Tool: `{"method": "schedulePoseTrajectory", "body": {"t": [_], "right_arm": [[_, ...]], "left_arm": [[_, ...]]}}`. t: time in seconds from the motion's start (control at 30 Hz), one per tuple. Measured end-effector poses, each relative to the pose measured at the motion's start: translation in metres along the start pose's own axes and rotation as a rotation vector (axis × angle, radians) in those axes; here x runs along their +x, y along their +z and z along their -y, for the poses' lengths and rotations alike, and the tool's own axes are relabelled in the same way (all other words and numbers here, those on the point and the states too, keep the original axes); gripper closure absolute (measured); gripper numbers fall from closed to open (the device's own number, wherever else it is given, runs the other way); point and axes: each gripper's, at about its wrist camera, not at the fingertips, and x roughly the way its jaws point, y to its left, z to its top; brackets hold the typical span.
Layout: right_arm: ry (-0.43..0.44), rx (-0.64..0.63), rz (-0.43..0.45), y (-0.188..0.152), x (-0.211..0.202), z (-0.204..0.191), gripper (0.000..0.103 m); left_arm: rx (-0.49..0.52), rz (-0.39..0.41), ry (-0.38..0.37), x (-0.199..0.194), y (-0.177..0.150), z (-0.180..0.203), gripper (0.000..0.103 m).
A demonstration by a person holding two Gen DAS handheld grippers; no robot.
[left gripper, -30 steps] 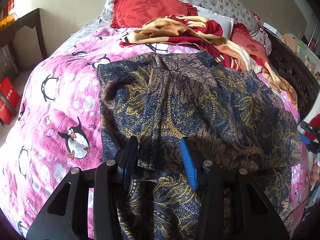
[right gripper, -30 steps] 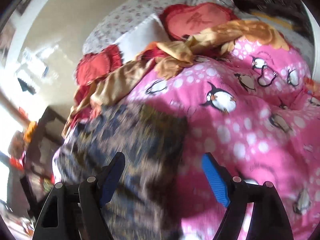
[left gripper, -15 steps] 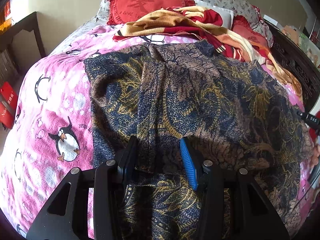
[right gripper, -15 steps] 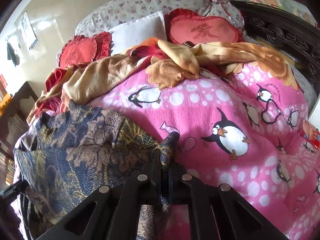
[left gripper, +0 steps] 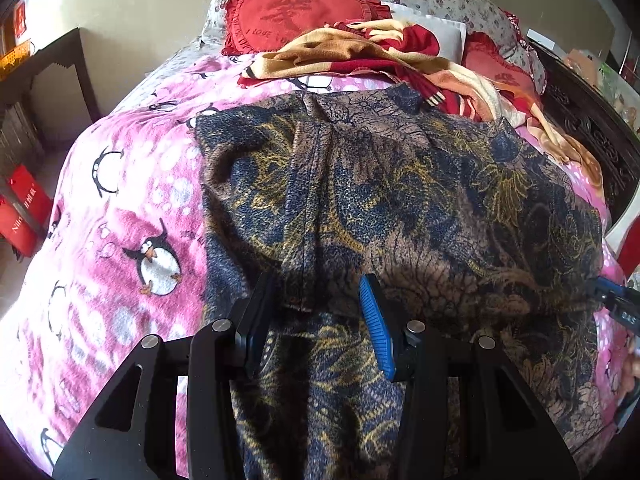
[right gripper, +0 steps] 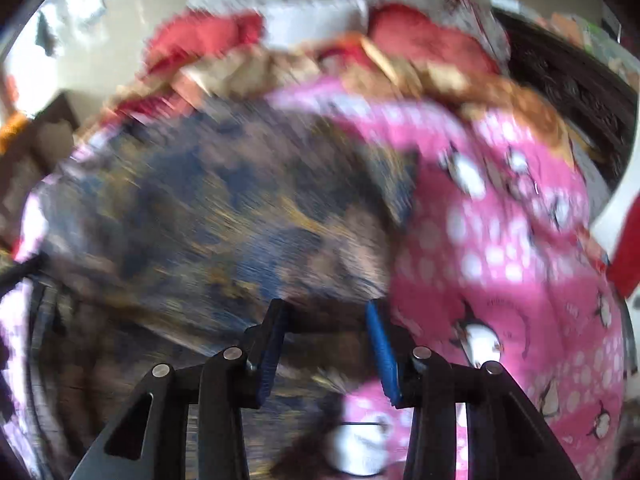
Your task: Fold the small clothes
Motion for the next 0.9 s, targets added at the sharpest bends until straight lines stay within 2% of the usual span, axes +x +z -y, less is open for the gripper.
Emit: {"method": "schedulePoseTrajectory", "body": {"t": [0.07, 0.2, 0.3, 0.4, 0.47, 0.53, 0.73, 0.8, 0.9], "right_arm": [[0.031, 0.051, 0.016, 0.000, -0.002, 0.010, 0.063], [0.052, 0.065, 0.047, -0.002, -0.032, 0.011, 0.063], [0.075, 0.057, 0.059, -0.009, -0.051, 0.011, 0.055], [0.057, 0.068, 0.026, -0.021, -0.052, 0.013, 0.055], [0.078, 0.098, 0.006, -0.032, -0.053, 0.015, 0.055], [0.116, 0.120, -0.001, -0.045, -0.058, 0.016, 0.055], [0.090, 0.075, -0.061, -0.081, -0.072, 0.017, 0.051], [0.126, 0.071, -0.069, -0.093, -0.086, 0.023, 0.051], [0.166, 0.058, -0.080, -0.114, -0.110, 0.032, 0.042]], "left_arm": [[0.009, 0.006, 0.001, -0.010, -0.002, -0.001, 0.059], [0.007, 0.042, 0.001, -0.031, -0.007, -0.007, 0.037], [0.000, 0.048, -0.010, -0.044, -0.012, -0.010, 0.037], [0.007, 0.036, -0.020, -0.053, -0.022, -0.011, 0.037], [0.012, 0.035, -0.030, -0.061, -0.029, -0.012, 0.037], [0.016, 0.030, -0.041, -0.068, -0.041, -0.015, 0.037], [-0.005, -0.044, -0.070, -0.074, -0.086, -0.029, 0.037], [-0.021, -0.060, -0.078, -0.080, -0.102, -0.036, 0.037], [-0.031, -0.083, -0.081, -0.087, -0.124, -0.043, 0.037]]}}
